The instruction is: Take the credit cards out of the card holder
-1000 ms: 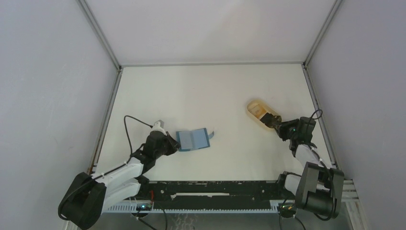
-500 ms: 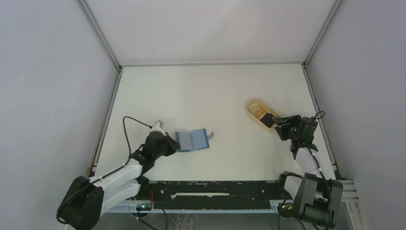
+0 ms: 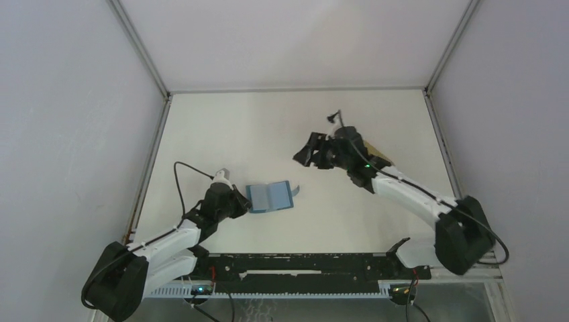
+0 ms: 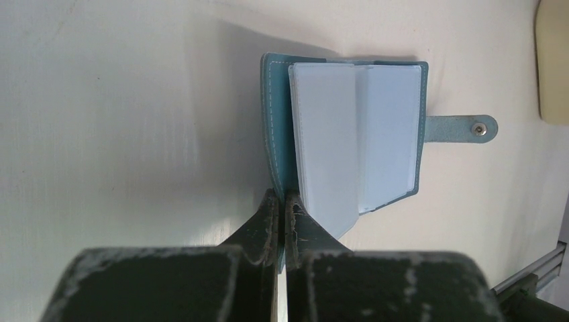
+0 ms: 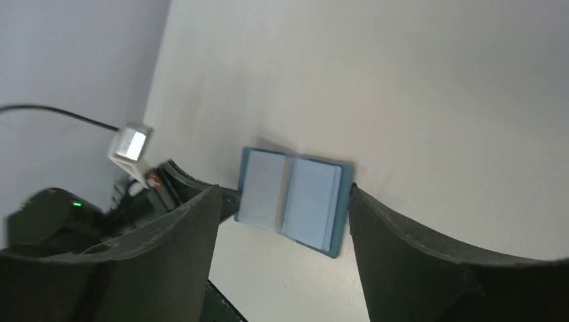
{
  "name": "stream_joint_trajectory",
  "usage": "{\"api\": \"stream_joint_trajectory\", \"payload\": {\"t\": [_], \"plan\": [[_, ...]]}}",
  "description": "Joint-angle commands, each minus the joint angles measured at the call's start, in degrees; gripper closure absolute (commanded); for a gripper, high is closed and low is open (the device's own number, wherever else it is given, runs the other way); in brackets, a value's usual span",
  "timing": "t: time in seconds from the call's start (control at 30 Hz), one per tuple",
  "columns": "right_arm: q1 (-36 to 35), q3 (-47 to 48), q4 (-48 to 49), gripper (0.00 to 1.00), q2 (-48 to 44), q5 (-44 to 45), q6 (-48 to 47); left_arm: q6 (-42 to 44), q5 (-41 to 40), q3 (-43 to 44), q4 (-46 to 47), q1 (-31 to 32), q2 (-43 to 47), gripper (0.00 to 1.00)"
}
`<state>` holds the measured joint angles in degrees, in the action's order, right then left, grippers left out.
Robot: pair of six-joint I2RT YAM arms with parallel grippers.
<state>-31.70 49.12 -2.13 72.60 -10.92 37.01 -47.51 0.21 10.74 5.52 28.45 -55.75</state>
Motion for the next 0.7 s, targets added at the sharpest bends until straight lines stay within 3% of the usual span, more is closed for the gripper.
{"api": "stream_joint_trajectory", "payload": {"t": [0.0,0.3,0.67], "plan": [[-5.53,2.38,-3.59,0.23,11.39,1.99,-6.34,2.29,-1.22,1.99,-4.28,-0.15,0.06,1.0],[-14.52,3.75,-4.94,0.23,18.64,5.55,-6.73,1.96,-3.19,1.66,-9.25,-0.15,5.04,1.0],[-14.99,3.79,-2.99,0.3,22.96,7.72,-5.82,1.71,-3.1,1.51,-9.96,-0.15,5.83,1.0]]}}
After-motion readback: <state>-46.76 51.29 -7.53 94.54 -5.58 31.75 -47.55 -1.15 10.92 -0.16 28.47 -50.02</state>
